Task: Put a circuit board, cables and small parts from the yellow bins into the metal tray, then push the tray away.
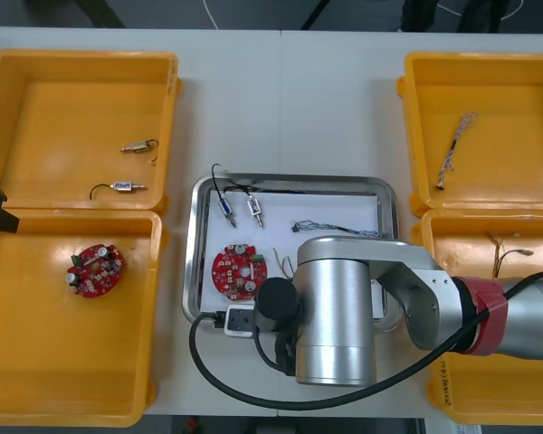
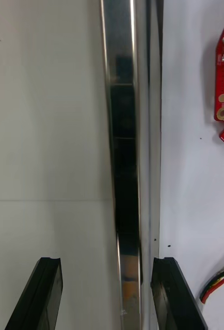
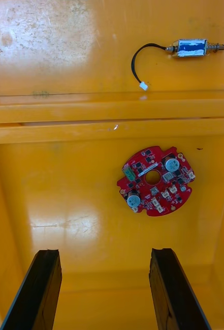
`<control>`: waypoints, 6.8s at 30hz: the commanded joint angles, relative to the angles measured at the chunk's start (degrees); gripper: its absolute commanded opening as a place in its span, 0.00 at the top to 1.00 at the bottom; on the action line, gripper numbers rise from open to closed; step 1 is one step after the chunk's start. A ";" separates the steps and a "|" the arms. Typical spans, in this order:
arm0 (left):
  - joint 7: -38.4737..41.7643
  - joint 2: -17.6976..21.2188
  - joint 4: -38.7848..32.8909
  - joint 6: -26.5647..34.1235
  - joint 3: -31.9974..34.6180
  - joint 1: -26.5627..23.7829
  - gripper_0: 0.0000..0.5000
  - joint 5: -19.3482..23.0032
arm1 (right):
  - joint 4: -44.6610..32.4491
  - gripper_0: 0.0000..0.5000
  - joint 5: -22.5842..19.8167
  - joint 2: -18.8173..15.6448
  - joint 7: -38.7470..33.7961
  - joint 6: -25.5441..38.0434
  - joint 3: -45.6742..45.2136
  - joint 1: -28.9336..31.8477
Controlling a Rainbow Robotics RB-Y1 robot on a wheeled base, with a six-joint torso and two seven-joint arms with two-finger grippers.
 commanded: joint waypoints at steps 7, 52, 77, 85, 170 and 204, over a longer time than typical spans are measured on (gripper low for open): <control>-1.61 2.65 -1.73 0.36 1.57 0.95 0.00 0.46 | -0.47 0.00 2.17 1.27 -0.09 -0.53 1.20 -1.68; -1.61 2.65 -1.73 0.36 1.57 0.95 0.00 0.46 | 0.68 1.00 6.03 1.62 0.61 -1.41 2.52 -2.03; -1.61 2.65 -1.73 0.36 1.57 0.95 0.00 0.46 | 0.41 1.00 6.12 -3.22 4.57 -1.68 3.40 -10.21; -1.61 2.65 -1.73 0.36 1.57 0.95 0.00 0.46 | 2.96 1.00 6.03 -3.83 4.92 -1.76 3.40 -13.20; -1.61 2.65 -1.73 0.36 1.57 0.95 0.00 0.46 | 36.97 1.00 11.48 3.99 14.59 -17.85 3.40 -30.51; -1.61 2.65 -1.73 0.36 1.57 0.95 0.00 0.46 | 42.34 0.00 12.01 4.25 14.59 -23.91 3.40 -30.42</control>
